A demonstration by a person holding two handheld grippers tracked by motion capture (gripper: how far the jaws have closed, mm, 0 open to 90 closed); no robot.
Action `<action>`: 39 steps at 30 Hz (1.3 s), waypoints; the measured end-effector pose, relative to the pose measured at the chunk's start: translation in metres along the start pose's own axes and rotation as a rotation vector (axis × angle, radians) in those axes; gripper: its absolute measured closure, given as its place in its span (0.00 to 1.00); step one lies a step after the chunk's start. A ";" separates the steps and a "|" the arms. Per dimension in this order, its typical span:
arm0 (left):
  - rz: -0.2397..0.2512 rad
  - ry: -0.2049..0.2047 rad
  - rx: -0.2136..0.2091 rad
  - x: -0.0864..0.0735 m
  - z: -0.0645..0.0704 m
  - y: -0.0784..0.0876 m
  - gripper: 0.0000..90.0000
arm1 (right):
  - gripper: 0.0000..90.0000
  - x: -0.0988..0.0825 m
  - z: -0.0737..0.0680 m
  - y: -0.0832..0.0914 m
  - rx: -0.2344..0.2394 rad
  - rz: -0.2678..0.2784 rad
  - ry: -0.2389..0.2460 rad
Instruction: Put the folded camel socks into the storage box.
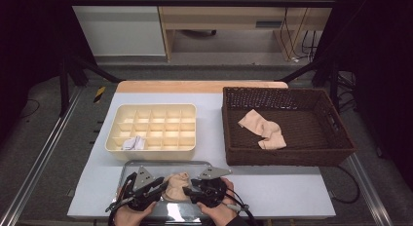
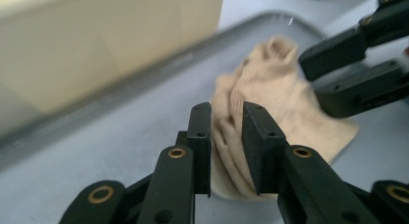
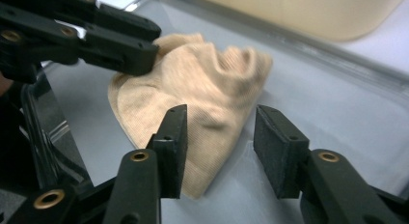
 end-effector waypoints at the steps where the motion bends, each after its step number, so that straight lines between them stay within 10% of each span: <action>1: -0.011 0.006 -0.004 -0.003 0.000 -0.002 0.81 | 0.62 -0.002 0.000 -0.002 -0.001 -0.012 -0.002; 11: -0.001 0.014 -0.020 -0.004 0.009 -0.010 0.89 | 0.93 -0.005 0.000 -0.003 0.029 -0.030 -0.015; 17: 0.011 -0.030 -0.039 0.001 0.035 -0.023 0.88 | 0.92 -0.007 0.019 0.018 -0.029 -0.057 -0.021; 30: 0.115 -0.030 -0.082 0.036 0.042 -0.002 0.87 | 0.74 -0.010 0.026 0.033 -0.052 -0.002 -0.032; 39: 0.008 -0.068 -0.117 0.015 0.052 -0.029 0.98 | 0.78 -0.018 0.022 0.021 -0.036 -0.019 -0.038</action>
Point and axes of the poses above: each handheld gripper's, and its own axes: y roughly backward along the jaws, x roughly out of its top, z roughly to its right, the point moved 7 cm from there along -y, roughly forward along the jaws, and after that the axes turned 5 degrees about y, right-handed, at the moved point
